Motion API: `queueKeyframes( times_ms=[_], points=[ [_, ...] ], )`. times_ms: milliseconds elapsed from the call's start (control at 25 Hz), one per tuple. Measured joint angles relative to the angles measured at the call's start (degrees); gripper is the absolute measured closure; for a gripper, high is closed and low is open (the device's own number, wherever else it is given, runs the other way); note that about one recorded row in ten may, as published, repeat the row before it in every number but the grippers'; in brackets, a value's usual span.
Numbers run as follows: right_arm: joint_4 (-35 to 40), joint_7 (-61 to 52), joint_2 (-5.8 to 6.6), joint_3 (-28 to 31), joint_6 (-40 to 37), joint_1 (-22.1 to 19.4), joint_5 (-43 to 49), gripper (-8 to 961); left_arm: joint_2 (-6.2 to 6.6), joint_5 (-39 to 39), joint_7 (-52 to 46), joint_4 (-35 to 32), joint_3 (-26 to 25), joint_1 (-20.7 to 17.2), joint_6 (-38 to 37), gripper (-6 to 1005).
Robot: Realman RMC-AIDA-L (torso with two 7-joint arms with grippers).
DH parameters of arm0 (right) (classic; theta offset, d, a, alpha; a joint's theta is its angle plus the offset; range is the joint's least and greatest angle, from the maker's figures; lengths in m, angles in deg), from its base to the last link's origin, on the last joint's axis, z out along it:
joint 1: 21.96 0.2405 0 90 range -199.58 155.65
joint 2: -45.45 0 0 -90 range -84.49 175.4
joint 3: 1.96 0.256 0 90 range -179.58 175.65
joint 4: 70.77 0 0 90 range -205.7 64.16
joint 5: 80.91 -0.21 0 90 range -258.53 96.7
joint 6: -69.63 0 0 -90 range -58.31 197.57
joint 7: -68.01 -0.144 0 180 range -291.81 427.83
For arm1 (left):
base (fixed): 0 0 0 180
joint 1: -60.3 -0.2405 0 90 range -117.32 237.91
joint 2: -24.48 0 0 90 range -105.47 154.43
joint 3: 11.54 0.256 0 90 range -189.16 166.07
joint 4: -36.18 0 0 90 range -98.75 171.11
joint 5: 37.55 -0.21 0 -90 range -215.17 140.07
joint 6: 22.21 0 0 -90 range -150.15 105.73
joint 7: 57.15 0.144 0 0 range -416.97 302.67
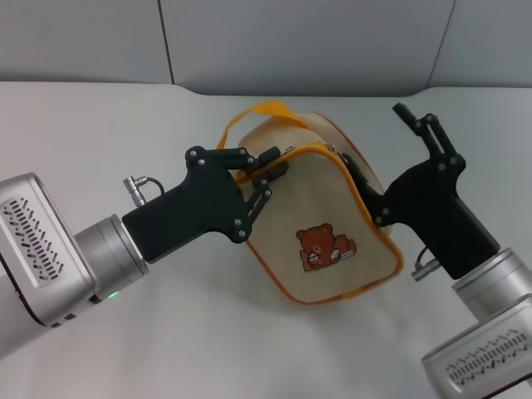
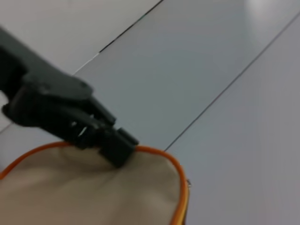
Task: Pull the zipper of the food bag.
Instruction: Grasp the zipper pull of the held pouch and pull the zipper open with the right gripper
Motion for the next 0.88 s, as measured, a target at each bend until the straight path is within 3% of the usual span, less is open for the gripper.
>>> queueKeyframes(
  times_ms=[880],
  points=[
    [-6.6, 1.1, 0.0, 0.8, -0.5, -2.2, -0.3, 193, -0.09, 0.2, -0.4, 0.3, 0.0, 0.2, 0.6, 911]
  ],
)
